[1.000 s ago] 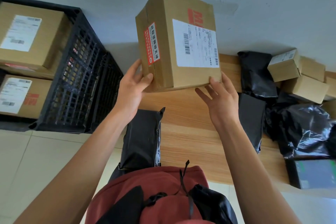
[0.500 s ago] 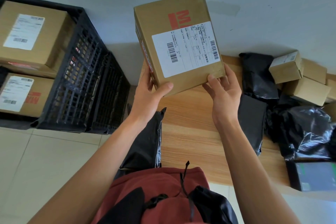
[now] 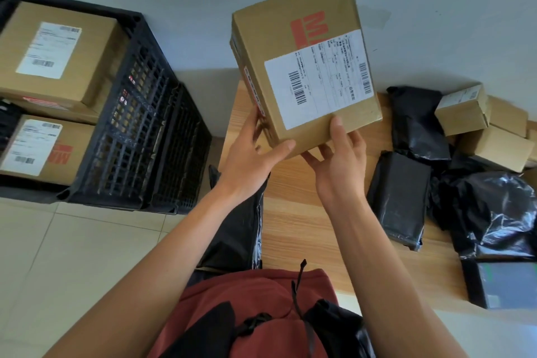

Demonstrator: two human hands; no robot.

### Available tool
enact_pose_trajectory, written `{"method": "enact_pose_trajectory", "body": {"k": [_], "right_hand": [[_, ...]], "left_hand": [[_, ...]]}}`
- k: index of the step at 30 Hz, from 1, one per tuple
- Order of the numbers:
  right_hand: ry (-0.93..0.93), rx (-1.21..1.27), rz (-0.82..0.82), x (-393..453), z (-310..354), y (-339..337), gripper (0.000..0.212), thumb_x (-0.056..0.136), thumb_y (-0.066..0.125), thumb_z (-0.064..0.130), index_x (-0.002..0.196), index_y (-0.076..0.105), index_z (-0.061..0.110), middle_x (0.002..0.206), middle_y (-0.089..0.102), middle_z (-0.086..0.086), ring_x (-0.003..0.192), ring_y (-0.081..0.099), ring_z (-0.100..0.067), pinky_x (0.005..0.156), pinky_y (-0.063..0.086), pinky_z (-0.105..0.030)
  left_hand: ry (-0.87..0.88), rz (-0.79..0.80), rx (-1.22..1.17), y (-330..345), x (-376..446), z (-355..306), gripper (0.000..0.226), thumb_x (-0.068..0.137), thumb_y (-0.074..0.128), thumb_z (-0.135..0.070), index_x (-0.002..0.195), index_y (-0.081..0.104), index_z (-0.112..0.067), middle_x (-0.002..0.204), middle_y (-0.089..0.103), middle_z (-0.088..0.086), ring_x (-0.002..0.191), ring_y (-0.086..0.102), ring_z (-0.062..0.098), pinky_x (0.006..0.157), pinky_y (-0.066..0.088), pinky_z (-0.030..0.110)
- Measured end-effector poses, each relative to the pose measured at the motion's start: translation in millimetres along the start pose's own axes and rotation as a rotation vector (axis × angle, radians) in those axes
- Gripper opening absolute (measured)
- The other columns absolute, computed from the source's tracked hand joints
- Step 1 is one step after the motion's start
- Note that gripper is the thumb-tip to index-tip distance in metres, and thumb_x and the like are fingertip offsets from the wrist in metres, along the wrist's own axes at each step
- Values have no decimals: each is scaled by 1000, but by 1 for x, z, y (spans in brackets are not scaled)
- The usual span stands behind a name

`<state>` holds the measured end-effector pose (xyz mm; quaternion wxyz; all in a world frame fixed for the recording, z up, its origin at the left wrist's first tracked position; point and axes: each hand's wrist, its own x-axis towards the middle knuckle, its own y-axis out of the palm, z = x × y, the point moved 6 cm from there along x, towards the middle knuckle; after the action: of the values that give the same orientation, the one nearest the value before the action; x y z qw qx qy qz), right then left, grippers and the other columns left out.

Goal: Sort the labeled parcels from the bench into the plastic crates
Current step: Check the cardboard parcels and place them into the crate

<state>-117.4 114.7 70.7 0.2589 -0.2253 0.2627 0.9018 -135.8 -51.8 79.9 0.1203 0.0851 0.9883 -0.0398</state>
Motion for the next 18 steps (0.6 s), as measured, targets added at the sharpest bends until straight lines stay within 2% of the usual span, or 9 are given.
{"method": "enact_pose_trajectory", "body": {"k": [2,4,5,7,10,13,15,16,18], "right_hand": [[-27,-28,-46,6,8,-7,51,102,66,29,147,42,21,136,63,-2,125,65,-27,93,60,-57],[-32,-39,-60,10,13,-12,48,103,64,31,147,46,22,132,67,-1,123,66,-27,91,61,-54],[-31,-41,-63,12,15,-14,46,104,63,31,147,49,23,129,70,0,121,67,-25,88,62,-50],[-34,-43,-67,12,17,-16,40,106,59,31,144,54,24,120,74,4,113,68,-20,77,61,-38],[-57,-59,-64,9,17,-19,34,108,56,30,141,58,24,111,74,10,104,67,-10,73,56,-27],[-111,-144,-28,5,21,-17,33,108,54,32,141,58,25,118,74,12,105,67,-6,84,54,-28],[-155,-216,3,3,26,-12,36,107,57,32,142,57,26,124,74,12,114,68,-9,91,53,-32],[-183,-239,11,2,31,-9,36,106,60,31,142,57,24,123,74,11,115,69,-9,91,55,-30],[-246,-244,-10,1,43,-6,31,104,64,26,134,58,20,119,76,6,108,72,-7,84,57,-21]], "left_hand": [[-28,94,87,-8,1,0,84,87,78,-47,159,35,-37,157,46,-23,143,46,1,122,37,44],[-19,94,153,-25,5,-9,72,89,71,-55,153,45,-33,151,52,-23,138,51,0,120,40,47],[5,27,134,-38,8,-16,61,93,67,-53,148,51,-33,143,59,-24,133,55,1,116,44,48],[13,-215,-13,-73,12,-26,49,94,64,-45,138,59,-24,133,66,-14,126,62,9,110,51,51],[79,-425,-112,-105,10,-44,41,93,59,-40,130,62,-25,136,66,-1,128,62,16,107,53,50],[211,-397,-12,-99,6,-63,38,99,59,-34,134,60,-20,135,65,-3,130,60,15,110,51,44],[260,-332,54,-86,3,-62,36,99,59,-25,133,61,-13,127,68,-6,123,64,10,105,52,33],[266,-317,70,-80,1,-59,32,99,59,-22,130,61,-15,122,69,-8,118,66,8,101,52,29],[257,-311,59,-76,-3,-49,33,99,61,-19,131,59,-21,124,70,-7,119,66,9,100,53,30]]}}
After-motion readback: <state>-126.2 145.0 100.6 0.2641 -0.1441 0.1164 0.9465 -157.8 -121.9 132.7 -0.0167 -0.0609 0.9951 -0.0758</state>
